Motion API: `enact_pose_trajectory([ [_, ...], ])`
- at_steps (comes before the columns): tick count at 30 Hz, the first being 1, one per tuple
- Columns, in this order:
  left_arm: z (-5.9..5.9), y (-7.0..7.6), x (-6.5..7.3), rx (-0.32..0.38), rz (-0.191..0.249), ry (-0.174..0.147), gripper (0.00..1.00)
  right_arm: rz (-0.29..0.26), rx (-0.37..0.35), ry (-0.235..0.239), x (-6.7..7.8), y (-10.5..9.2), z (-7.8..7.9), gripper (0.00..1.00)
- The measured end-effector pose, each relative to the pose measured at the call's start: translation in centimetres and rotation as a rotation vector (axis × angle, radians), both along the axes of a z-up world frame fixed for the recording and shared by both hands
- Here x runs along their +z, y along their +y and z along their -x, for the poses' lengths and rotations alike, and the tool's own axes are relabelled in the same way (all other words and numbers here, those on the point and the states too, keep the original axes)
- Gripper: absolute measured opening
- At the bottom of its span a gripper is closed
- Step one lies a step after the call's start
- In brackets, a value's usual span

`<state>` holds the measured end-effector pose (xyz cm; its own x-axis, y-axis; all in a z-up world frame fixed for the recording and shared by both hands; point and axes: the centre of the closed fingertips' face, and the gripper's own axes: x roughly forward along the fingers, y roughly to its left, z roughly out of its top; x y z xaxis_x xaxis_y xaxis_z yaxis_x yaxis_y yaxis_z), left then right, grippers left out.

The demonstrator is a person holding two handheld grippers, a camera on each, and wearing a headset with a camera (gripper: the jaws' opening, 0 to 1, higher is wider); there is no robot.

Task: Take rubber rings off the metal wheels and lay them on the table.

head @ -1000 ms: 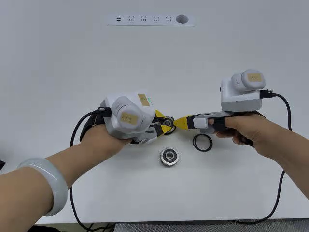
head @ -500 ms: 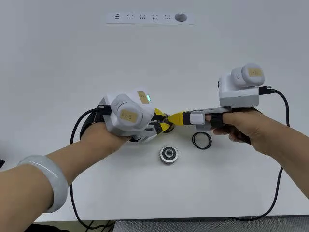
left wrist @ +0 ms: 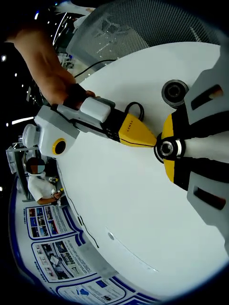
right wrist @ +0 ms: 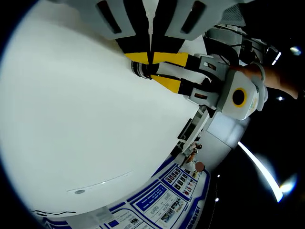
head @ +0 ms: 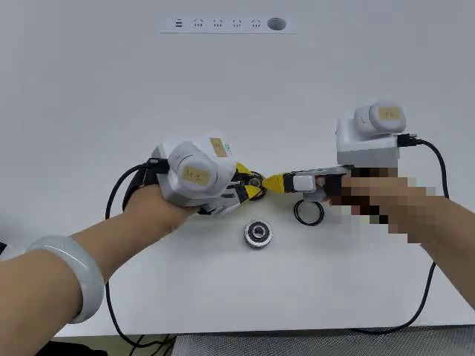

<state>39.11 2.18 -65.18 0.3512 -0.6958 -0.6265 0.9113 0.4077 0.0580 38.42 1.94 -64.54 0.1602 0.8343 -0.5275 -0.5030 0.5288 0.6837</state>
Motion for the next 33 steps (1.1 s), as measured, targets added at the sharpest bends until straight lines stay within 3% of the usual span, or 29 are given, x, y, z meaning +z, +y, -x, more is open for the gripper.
enact_pose_trajectory([
  [4,-0.2,0.0,0.9,0.007,0.027,-0.022,0.16,0.001,-0.002,-0.003,0.1,-0.1,-0.2,0.02],
  [8,-0.3,0.4,1.0,0.012,0.022,-0.024,0.18,0.0,-0.001,-0.001,0.1,0.0,-0.1,0.02],
  [20,0.3,1.2,0.9,0.026,0.025,-0.014,0.27,-0.014,0.004,-0.003,0.7,0.2,0.1,0.02],
  [25,0.3,1.9,1.0,0.047,0.025,-0.02,0.37,-0.023,0.008,-0.007,1.1,0.4,0.4,0.02],
  [33,0.8,3.0,0.7,0.073,0.02,-0.009,0.4,-0.051,0.01,-0.014,2.1,0.9,0.8,0.02],
])
